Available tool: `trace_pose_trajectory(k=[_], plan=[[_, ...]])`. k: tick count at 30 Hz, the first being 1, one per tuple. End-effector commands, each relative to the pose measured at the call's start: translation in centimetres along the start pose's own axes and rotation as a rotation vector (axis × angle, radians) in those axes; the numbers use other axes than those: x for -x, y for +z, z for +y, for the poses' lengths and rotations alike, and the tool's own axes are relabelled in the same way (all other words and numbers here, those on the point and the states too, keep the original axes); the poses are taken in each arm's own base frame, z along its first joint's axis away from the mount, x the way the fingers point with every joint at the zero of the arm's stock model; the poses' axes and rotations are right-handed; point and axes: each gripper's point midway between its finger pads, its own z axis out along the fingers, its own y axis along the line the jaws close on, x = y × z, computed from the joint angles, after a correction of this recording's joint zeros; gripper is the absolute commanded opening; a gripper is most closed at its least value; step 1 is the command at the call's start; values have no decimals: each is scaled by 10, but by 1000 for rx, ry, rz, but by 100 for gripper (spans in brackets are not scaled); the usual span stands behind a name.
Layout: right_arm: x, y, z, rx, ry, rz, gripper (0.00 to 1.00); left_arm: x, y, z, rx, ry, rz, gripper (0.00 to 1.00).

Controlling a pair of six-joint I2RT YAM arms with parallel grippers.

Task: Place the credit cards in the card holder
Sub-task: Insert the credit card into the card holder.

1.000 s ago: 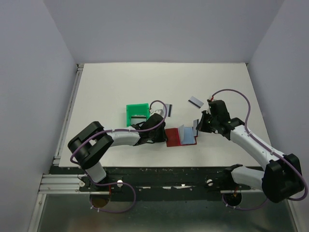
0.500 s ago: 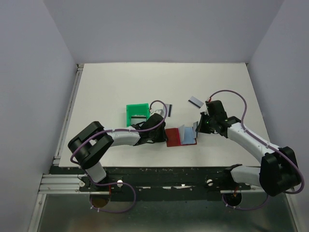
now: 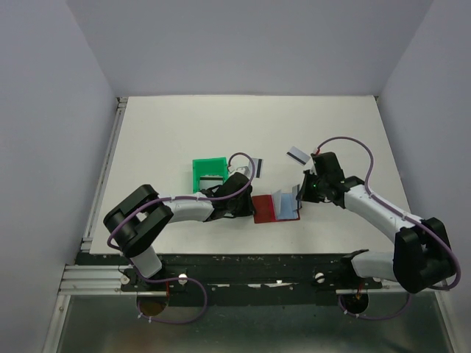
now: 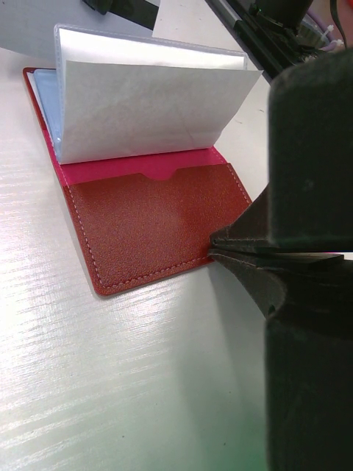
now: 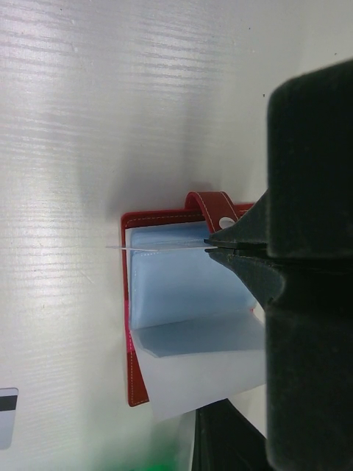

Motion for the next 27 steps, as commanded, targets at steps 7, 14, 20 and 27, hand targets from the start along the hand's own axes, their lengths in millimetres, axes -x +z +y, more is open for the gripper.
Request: trace_pose_trajectory(k=[7, 14, 20, 27], plan=[[-1, 6, 6, 48, -5, 14, 0, -32, 5, 35, 111, 10, 103, 10], [-3, 7, 16, 105, 4, 23, 0, -33, 5, 36, 113, 7, 103, 10], [-4, 7, 22, 135, 19, 29, 0, -34, 5, 37, 116, 7, 106, 10], [-4, 7, 26, 159, 25, 33, 0, -34, 6, 36, 113, 7, 105, 10]])
